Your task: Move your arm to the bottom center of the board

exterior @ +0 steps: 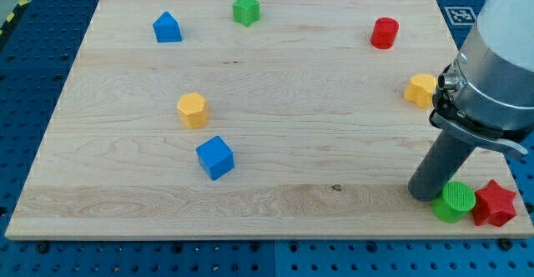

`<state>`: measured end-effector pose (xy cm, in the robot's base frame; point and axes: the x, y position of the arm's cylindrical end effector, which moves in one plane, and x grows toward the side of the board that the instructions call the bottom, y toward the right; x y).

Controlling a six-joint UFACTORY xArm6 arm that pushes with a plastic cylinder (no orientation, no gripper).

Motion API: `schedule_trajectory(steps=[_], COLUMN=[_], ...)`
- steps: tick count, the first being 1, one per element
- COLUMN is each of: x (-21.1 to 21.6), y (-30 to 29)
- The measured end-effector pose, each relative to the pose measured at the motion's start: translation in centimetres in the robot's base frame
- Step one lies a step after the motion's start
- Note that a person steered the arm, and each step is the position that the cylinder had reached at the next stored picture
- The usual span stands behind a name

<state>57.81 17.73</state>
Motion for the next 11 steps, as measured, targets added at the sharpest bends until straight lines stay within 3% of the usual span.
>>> schedule_trajectory(steps=[3,5,7,11], x=[0.2,0.6,0.7,0.7], y=[-0.3,-6.4,-8.2,-9.0])
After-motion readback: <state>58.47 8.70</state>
